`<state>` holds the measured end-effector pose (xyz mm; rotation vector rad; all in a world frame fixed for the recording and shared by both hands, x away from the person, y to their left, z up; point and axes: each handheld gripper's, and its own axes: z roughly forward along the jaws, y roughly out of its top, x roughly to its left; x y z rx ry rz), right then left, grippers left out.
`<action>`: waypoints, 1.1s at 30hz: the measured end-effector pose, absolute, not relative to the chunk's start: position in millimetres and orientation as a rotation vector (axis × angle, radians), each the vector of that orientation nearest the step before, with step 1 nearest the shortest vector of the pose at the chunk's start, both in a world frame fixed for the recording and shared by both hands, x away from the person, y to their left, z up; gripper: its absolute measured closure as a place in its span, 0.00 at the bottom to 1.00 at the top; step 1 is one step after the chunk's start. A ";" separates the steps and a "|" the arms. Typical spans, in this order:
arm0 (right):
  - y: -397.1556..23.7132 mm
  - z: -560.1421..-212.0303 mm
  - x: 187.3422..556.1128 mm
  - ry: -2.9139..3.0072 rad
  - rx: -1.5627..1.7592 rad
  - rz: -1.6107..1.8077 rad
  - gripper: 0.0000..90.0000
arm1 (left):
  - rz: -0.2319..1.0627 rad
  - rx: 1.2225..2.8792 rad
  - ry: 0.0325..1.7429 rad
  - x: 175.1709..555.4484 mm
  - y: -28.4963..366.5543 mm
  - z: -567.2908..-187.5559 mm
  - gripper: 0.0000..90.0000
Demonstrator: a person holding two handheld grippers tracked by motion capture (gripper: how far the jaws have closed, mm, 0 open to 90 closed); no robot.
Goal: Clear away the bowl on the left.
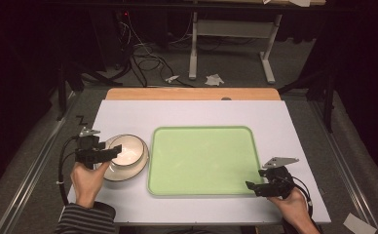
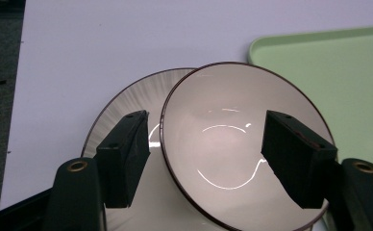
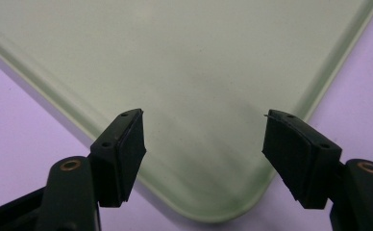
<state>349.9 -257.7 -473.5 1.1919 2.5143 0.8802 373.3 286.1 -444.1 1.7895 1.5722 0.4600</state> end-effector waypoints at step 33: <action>-257.8 -473.4 349.9 2.513 1.193 0.876 0.36 | 0.347 1.900 1.735 404.6 288.2 -472.8 0.65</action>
